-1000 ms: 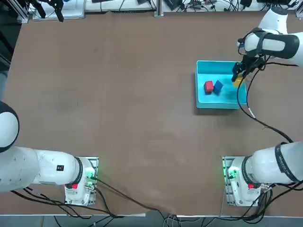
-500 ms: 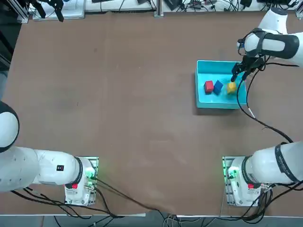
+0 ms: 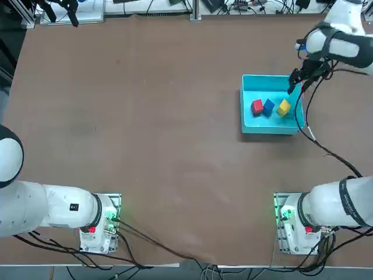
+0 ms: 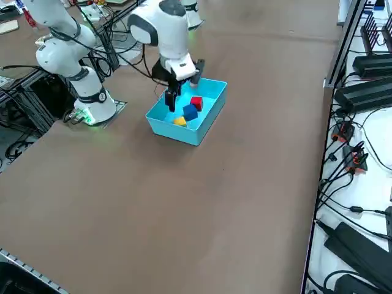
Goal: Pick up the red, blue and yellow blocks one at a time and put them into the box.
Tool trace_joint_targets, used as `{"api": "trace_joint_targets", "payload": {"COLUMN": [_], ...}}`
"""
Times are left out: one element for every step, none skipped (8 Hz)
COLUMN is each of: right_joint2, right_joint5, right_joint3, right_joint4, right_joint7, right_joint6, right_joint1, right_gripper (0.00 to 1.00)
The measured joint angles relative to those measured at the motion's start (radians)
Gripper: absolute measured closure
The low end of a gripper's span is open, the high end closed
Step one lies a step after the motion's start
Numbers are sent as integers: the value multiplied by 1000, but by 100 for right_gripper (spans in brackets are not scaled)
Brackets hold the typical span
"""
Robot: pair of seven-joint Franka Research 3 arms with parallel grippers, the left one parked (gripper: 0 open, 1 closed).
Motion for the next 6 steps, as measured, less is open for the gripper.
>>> {"api": "trace_joint_targets", "payload": {"right_joint2": [-11,-19,-23,-24,-25,-25], "right_joint5": [0,0,0,0,0,0], "right_joint3": [-2,-9,-15,-17,-18,-18], "right_joint4": [97,204,302,387,455,509], "right_joint7": [0,1,1,1,1,12], "right_joint6": [-97,-174,-233,-285,-330,-368], "right_joint1": [-1,-3,-9,-14,-18,-22], "right_gripper": [0,0,0,0,0,0]}}
